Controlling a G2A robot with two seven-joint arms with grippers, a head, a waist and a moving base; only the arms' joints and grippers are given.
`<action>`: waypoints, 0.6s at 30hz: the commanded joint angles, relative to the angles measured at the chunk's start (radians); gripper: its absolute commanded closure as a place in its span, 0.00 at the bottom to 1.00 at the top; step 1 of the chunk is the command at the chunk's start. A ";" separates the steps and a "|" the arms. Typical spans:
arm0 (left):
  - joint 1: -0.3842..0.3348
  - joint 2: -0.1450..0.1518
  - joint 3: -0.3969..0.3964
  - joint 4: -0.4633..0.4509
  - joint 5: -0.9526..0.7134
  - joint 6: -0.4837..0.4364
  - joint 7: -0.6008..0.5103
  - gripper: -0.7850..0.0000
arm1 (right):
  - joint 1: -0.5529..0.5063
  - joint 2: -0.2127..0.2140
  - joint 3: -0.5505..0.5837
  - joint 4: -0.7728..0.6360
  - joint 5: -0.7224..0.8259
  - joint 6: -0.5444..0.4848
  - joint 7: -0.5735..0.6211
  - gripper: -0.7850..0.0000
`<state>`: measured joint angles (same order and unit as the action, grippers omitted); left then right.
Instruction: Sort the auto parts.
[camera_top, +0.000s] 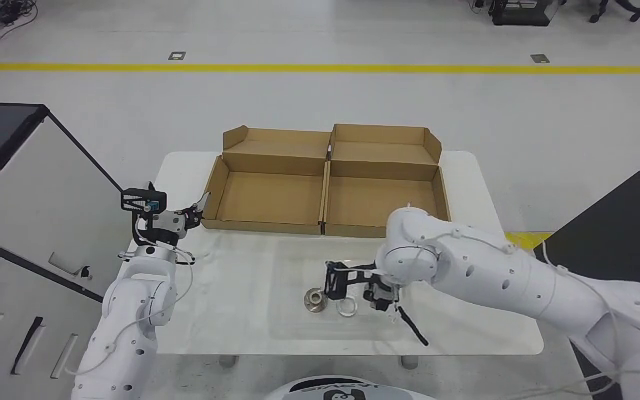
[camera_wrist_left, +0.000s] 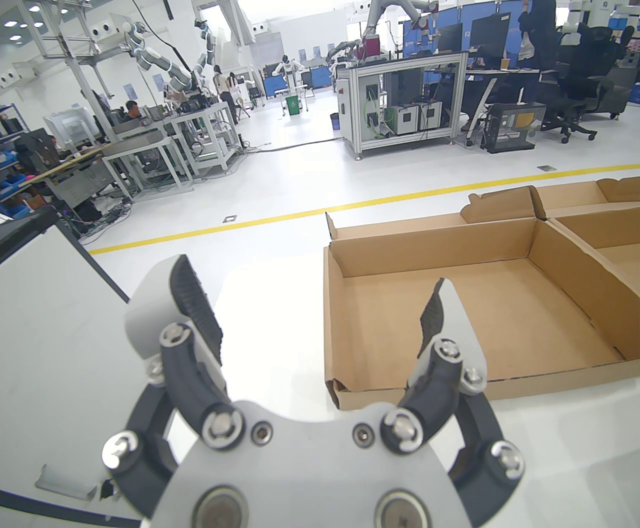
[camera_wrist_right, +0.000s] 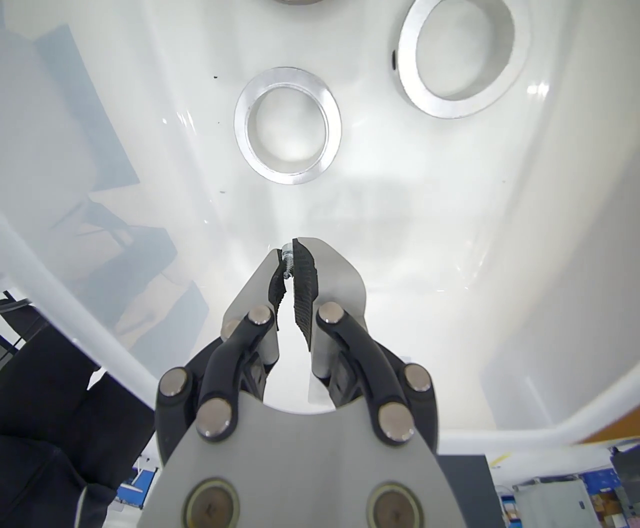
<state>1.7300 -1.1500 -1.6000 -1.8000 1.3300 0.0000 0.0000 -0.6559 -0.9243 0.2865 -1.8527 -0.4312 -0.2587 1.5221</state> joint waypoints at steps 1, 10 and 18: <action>0.000 0.000 0.000 0.000 0.000 0.000 0.000 0.00 | -0.005 0.015 0.029 -0.023 0.004 0.012 -0.004 1.00; 0.000 0.000 0.000 0.000 0.000 0.000 0.000 0.00 | -0.080 0.101 0.192 -0.121 0.020 0.020 -0.104 1.00; 0.000 0.000 0.000 0.000 0.000 0.000 0.000 0.00 | -0.192 0.168 0.337 -0.176 0.006 -0.041 -0.266 1.00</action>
<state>1.7300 -1.1500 -1.6000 -1.8000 1.3300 0.0000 0.0000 -0.8306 -0.7655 0.5990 -2.0254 -0.4245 -0.2879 1.2864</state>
